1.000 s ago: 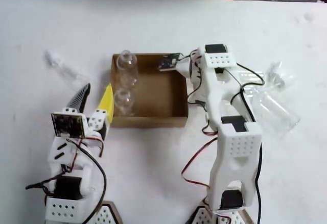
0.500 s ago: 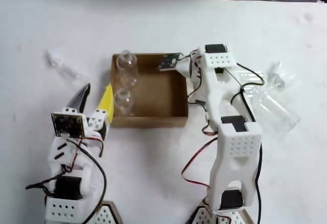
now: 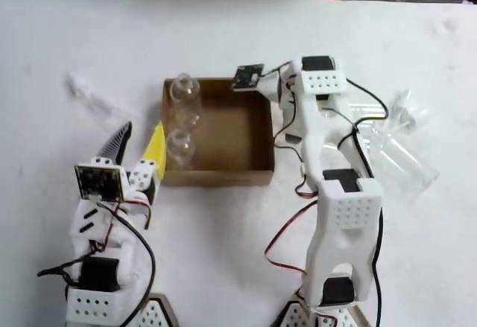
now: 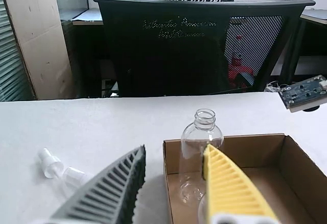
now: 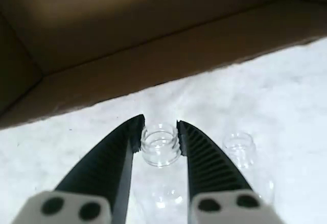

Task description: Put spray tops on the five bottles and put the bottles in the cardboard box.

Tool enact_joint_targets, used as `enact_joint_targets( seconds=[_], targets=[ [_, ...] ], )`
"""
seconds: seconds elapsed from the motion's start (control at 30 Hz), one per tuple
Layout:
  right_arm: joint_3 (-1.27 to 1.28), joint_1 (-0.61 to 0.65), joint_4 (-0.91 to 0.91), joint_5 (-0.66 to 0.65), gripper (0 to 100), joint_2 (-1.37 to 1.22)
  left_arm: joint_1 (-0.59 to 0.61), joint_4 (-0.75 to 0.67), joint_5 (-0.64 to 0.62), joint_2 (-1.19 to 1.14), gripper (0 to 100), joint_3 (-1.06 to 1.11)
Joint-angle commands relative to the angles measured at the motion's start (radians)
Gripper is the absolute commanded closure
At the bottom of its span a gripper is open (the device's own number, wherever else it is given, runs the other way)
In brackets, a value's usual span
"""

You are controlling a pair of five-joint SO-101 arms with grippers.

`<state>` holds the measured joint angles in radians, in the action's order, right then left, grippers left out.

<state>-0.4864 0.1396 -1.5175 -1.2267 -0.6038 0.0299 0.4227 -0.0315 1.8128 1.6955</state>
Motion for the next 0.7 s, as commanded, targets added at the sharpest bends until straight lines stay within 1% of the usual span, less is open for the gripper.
enact_joint_targets(
  seconds=[0.0, 0.2, 0.43, 0.57, 0.67],
  targets=[
    [-0.158, -0.005, -0.082, 0.083, 98.3, 0.042, -0.013, 0.003, 0.012, 0.008, 82, -0.003],
    [-0.468, -0.004, -0.203, 0.213, 98.3, 0.042, -0.015, 0.003, 0.012, 0.008, 82, -0.003],
    [-0.733, -0.004, -0.206, 0.480, 98.3, 0.047, -0.015, 0.003, 0.012, 0.007, 82, -0.003],
    [-0.806, 0.024, -0.206, 0.641, 98.3, 0.125, -0.015, 0.003, 0.012, 0.007, 82, -0.003],
    [-0.809, 0.081, -0.206, 0.772, 98.3, 0.225, -0.015, 0.003, 0.012, 0.007, 82, -0.003]
  ],
)
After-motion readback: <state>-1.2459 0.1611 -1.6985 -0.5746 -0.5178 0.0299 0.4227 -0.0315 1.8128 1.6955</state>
